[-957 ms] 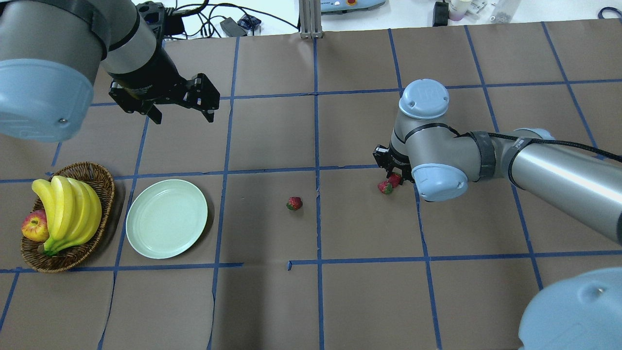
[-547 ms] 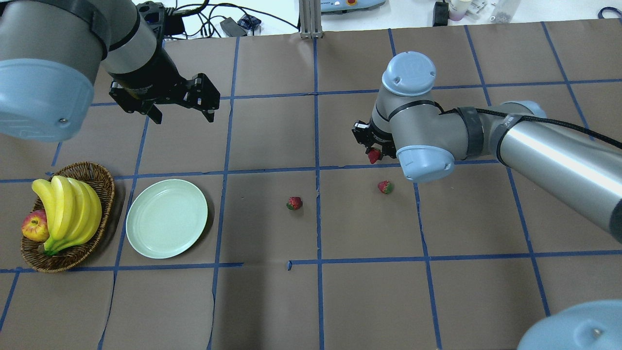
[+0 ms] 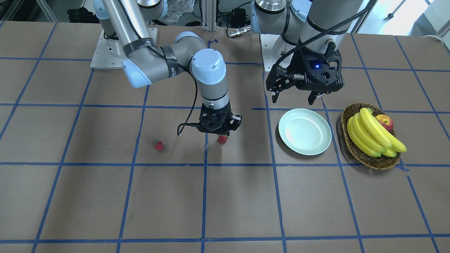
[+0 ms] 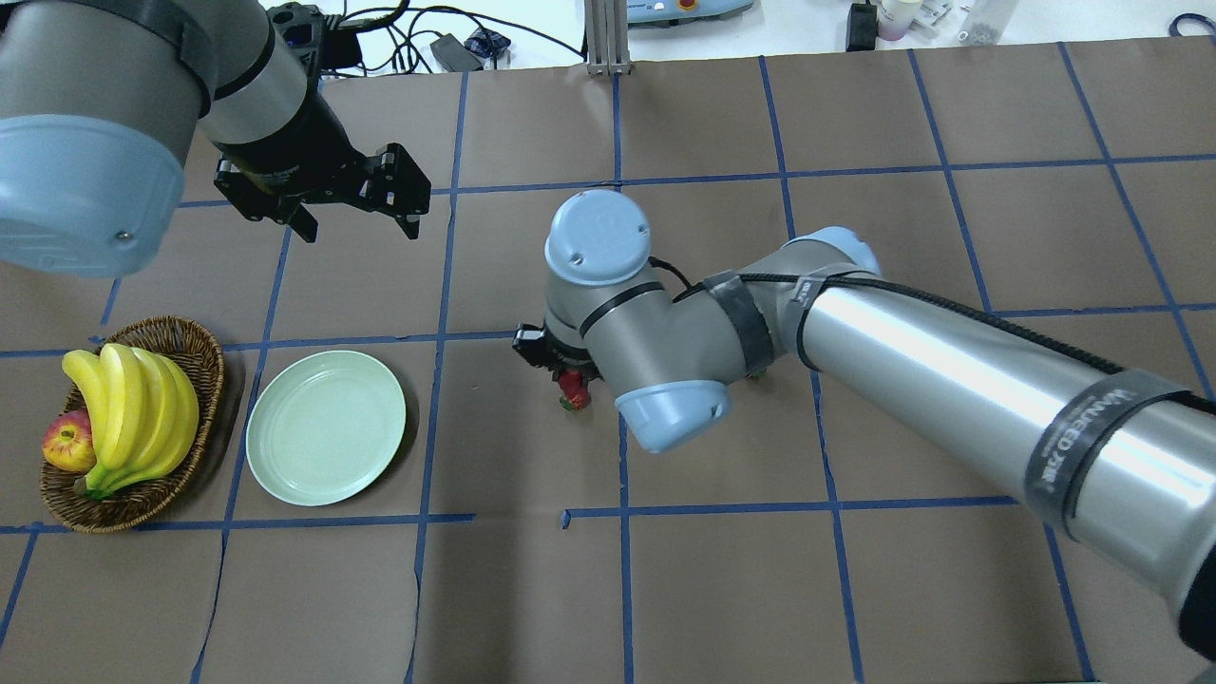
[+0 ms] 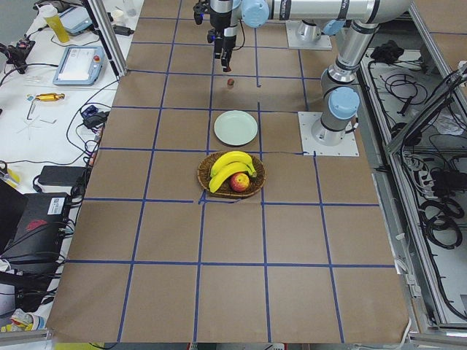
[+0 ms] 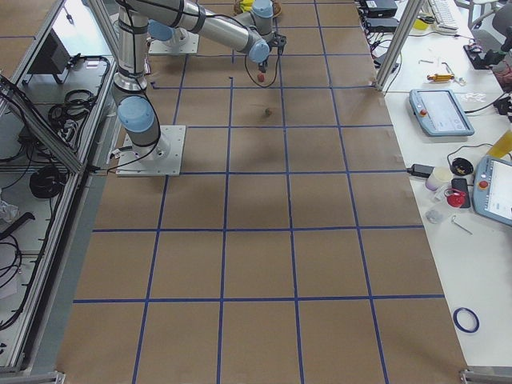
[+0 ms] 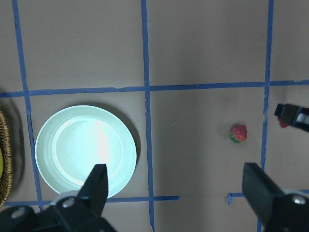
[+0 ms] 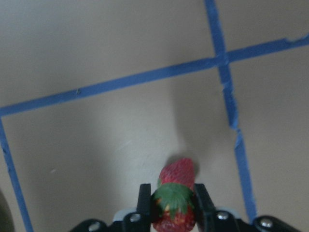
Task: Collect all strawberries into plate
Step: 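Carry the strawberry with the right gripper toward the plate and release it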
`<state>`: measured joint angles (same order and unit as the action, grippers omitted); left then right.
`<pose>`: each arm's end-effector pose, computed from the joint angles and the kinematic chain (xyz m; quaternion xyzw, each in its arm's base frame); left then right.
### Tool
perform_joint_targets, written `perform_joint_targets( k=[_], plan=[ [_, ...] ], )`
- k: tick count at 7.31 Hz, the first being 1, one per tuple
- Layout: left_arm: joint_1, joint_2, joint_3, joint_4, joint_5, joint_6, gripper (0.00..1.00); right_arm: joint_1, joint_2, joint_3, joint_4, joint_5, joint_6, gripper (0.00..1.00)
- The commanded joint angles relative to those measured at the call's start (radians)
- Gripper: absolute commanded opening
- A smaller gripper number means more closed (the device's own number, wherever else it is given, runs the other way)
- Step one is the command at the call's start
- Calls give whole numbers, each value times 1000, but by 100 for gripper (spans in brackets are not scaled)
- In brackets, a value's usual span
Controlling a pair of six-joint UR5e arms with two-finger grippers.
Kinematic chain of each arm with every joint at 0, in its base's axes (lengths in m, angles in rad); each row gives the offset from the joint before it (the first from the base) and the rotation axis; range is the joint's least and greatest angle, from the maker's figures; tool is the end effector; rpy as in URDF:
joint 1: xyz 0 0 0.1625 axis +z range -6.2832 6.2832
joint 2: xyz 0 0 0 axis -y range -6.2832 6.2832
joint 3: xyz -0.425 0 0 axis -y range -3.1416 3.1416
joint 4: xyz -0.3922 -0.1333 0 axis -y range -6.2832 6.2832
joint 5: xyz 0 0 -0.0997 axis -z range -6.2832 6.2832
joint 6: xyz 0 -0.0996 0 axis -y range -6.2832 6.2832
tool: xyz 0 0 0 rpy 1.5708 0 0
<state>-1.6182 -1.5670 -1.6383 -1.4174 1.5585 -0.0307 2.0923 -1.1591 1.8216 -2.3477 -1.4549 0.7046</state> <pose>-0.1580 -0.4911 0.4723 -0.0086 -0.9989 0.0446 0.0079 0.4193 -0.4391 0.2238 0.0878 0.9928 -0.0134 0.0801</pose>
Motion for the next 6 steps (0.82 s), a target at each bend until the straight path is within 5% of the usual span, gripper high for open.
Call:
perform_joint_targets(
  k=[1,2,3,6],
  plan=[
    [0,1,0,0,0,0,100,95,77,-22,-7,-7,22,0],
    [0,1,0,0,0,0,100,95,88,-18,-9,-4,19,27],
    [0,1,0,0,0,0,100,94,84,-18,-5,-10,12,99],
    [0,5,-2,0,0,0,100,42,-5,-25,69,-63,-23,100]
  ],
)
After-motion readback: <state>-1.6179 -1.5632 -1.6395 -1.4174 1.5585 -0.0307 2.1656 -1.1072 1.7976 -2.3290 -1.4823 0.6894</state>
